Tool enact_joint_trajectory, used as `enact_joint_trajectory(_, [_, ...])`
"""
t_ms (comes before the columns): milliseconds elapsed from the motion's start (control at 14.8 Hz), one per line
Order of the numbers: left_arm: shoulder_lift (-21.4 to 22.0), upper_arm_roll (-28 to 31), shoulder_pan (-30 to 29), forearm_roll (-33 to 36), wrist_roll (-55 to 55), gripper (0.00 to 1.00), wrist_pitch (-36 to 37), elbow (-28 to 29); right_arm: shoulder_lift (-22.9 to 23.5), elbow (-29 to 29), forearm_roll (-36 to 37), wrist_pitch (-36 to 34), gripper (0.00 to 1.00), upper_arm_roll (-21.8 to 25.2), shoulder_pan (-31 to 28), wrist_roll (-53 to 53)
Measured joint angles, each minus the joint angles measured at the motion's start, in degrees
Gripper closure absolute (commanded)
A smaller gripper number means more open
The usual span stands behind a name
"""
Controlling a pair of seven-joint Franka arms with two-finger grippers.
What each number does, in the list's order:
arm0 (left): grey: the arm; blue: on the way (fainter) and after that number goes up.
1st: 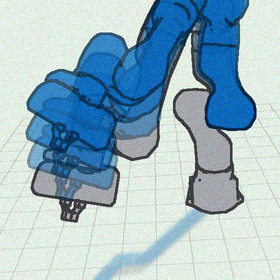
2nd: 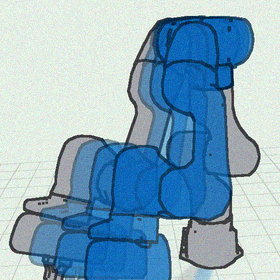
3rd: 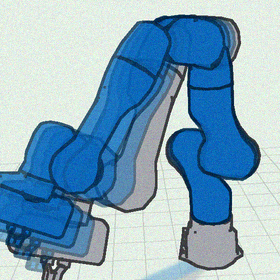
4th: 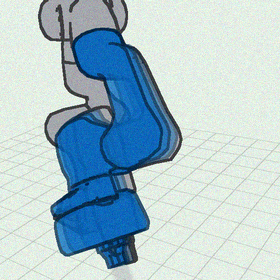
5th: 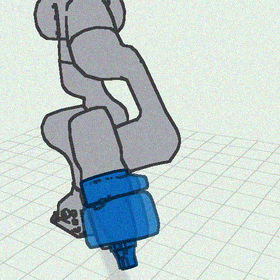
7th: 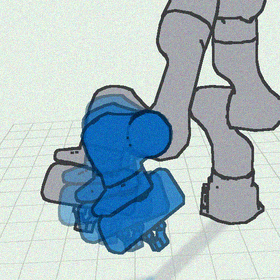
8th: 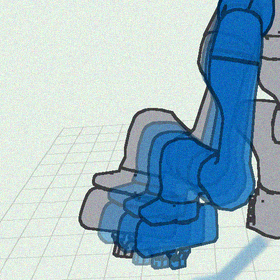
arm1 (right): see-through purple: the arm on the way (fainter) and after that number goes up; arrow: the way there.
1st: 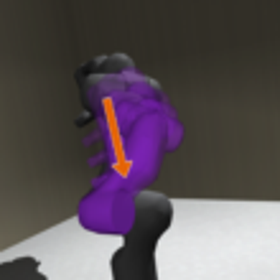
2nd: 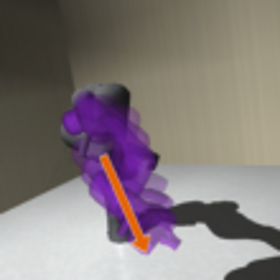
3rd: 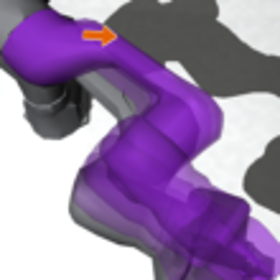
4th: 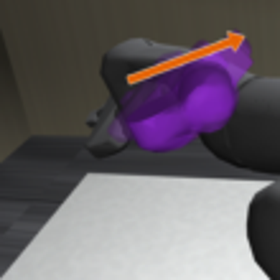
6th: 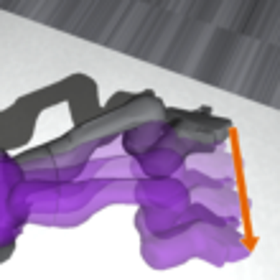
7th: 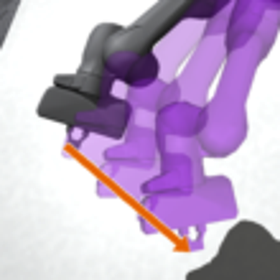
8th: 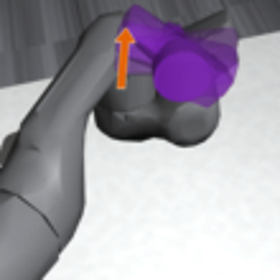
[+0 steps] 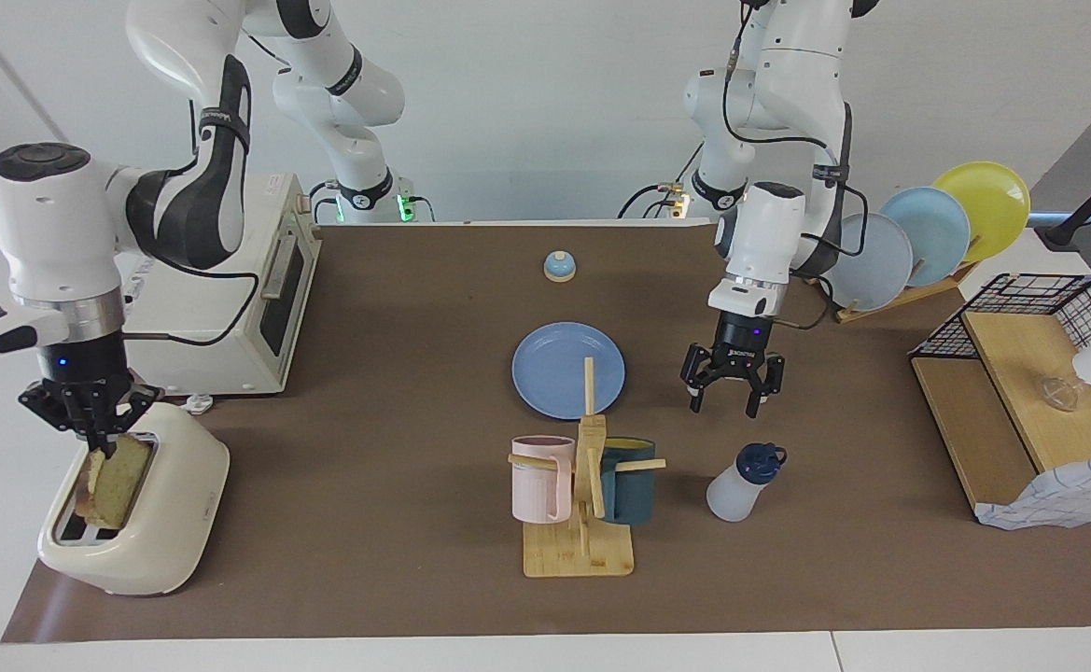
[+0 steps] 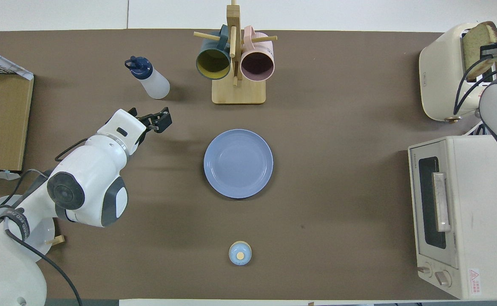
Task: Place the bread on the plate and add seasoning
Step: 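Reach the left gripper to the bottle while the right gripper reaches the toaster bread, then carry the bread slice to the plate while the left gripper grasps the bottle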
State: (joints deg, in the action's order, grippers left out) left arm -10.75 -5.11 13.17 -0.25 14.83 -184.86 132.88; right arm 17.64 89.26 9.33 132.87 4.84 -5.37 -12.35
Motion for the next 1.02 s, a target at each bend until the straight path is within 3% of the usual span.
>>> enact_joint_trajectory(339, [-2.86, 1.01, 0.73, 0.0, 0.0, 0.0, 0.0, -3.25, -1.72, -6.18, 4.28, -9.56, 1.0, -0.88, 2.51, -0.64])
enact_joint_trajectory(610, [-6.37, 12.86, 12.2, -0.8, 0.12, 0.0, -0.03, -6.31, -5.28, -7.95, 4.77, -17.04, 1.0, -1.2, 8.9, -0.34])
enact_joint_trajectory(814, [-7.96, 19.28, 19.48, -4.24, 0.15, 0.0, -0.04, -7.77, -7.69, -8.08, 4.71, -21.23, 1.0, -1.49, 13.82, 7.26])
enact_joint_trajectory(1017, [-9.22, 21.02, 21.66, -5.98, 0.19, 0.0, -0.17, -8.84, -8.91, -8.04, 3.99, -23.95, 1.0, -2.52, 19.7, 19.15])
